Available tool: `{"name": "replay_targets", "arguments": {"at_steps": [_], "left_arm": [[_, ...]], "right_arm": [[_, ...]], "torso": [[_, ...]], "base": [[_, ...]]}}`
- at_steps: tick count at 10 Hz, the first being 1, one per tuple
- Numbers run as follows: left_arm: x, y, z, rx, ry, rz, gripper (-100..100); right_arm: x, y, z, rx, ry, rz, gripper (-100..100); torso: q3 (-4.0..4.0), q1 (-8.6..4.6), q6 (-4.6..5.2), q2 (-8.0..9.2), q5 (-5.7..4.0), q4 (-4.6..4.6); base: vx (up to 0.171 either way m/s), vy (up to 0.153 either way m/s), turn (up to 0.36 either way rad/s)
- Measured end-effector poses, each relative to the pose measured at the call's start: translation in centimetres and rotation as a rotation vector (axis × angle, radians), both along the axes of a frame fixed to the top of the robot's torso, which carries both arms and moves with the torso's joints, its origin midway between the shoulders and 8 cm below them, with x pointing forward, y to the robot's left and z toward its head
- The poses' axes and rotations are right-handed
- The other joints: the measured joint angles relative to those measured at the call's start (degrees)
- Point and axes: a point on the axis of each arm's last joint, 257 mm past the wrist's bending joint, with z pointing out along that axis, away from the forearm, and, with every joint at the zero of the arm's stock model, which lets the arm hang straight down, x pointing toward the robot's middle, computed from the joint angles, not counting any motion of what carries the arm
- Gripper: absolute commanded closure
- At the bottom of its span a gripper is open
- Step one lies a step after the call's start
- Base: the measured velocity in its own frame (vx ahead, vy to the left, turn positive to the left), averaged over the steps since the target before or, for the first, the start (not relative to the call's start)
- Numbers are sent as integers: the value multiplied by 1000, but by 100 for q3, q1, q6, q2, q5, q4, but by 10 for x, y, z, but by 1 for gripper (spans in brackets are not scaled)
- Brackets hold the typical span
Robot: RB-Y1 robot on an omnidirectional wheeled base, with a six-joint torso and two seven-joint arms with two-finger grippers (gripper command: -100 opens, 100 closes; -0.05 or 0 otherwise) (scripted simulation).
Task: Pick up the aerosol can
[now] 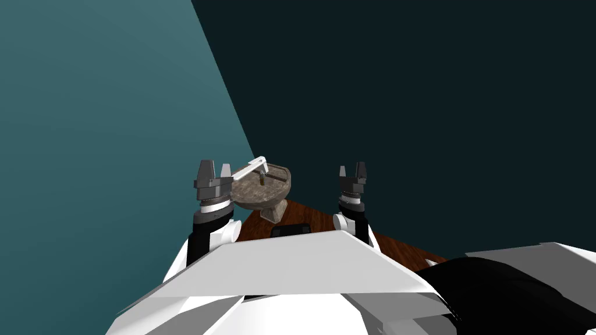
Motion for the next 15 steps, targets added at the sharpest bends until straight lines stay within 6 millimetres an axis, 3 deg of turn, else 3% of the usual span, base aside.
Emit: {"name": "replay_targets", "arguments": {"at_steps": [6, 11, 15], "left_arm": [[36, 10, -52, 146, 144, 73, -100], [72, 35, -104, 268, 282, 160, -100], [88, 51, -137, 346, 371, 219, -100]], "right_arm": [[0, 0, 0, 0, 0, 0, 0], [0, 0, 0, 0, 0, 0, 0], [0, 0, 0, 0, 0, 0, 0]], "torso": [[19, 40, 1, 33, 9, 7], [12, 34, 1, 20, 8, 5], [8, 24, -2, 13, 6, 4]], "base": [[-85, 95, -124], [-81, 97, -138], [-61, 57, -94]]}}
